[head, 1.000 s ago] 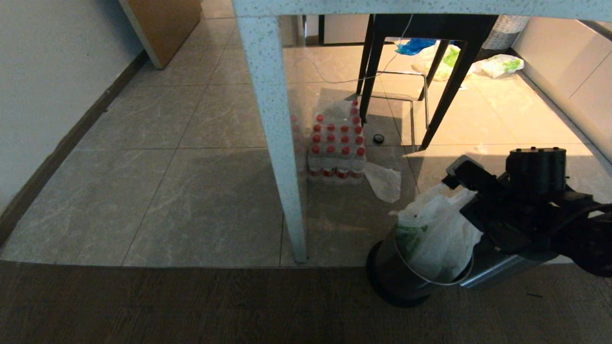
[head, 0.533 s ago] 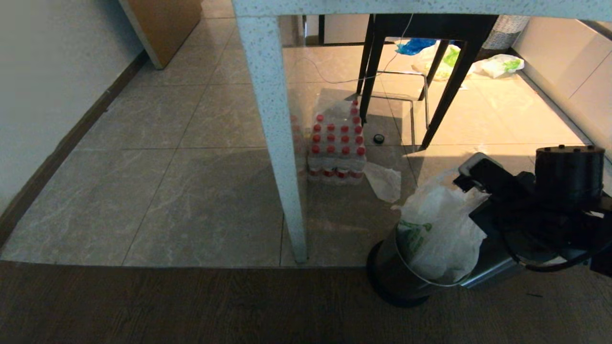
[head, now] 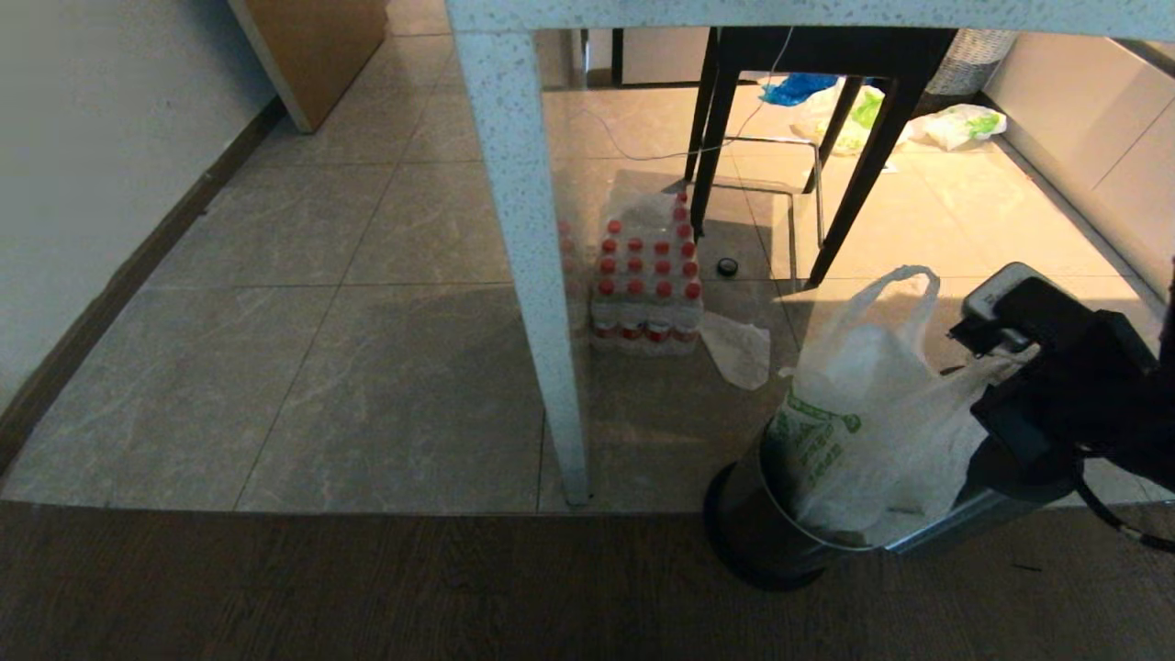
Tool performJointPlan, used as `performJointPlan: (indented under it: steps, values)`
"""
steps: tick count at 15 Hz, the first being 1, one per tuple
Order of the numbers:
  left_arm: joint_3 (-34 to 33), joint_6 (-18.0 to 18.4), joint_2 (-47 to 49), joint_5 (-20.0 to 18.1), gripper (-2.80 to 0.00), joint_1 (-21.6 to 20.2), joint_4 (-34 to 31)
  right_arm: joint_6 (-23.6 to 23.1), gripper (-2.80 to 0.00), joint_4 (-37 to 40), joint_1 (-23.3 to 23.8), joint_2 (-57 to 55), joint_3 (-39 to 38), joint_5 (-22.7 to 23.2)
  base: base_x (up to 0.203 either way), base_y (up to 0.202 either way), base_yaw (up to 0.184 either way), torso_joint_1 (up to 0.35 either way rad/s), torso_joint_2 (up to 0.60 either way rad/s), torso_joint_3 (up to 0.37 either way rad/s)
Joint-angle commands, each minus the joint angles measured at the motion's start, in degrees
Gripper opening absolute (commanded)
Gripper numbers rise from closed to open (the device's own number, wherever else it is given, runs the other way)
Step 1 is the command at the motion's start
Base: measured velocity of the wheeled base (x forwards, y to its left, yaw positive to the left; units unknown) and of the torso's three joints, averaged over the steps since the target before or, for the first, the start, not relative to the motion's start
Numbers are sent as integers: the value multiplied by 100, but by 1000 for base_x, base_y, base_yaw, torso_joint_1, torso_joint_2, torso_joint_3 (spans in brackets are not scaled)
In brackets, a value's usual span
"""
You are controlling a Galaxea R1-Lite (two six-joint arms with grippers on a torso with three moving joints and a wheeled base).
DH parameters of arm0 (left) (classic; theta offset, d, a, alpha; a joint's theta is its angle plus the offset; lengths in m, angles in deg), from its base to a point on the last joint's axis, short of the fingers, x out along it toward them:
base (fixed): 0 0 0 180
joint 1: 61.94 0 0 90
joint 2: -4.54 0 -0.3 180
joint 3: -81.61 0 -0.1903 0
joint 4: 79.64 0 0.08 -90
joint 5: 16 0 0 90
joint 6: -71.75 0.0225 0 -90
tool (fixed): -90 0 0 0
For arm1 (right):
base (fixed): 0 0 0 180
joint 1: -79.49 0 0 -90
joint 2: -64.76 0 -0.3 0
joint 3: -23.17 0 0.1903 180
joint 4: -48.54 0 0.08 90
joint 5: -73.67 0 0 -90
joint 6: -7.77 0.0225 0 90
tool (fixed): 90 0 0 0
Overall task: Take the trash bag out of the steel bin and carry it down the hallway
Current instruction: Pick up the trash bag
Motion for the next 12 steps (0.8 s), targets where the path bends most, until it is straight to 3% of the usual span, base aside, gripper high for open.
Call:
performJointPlan:
  steps: [1,6,12]
  values:
    - [0,-2,-10,2,-280,0,6,167,-280,190,-24,484,6,-13,0,0,0,0,0,0]
    - [0,-2,-11,2,-280,0,6,1275,-280,992,-30,1128,149,-5,0,0,0,0,0,0]
    - [0,-2,-8,2,-280,0,5,2888,-280,1057,26,1913,197,-145,0,0,0,0,0,0]
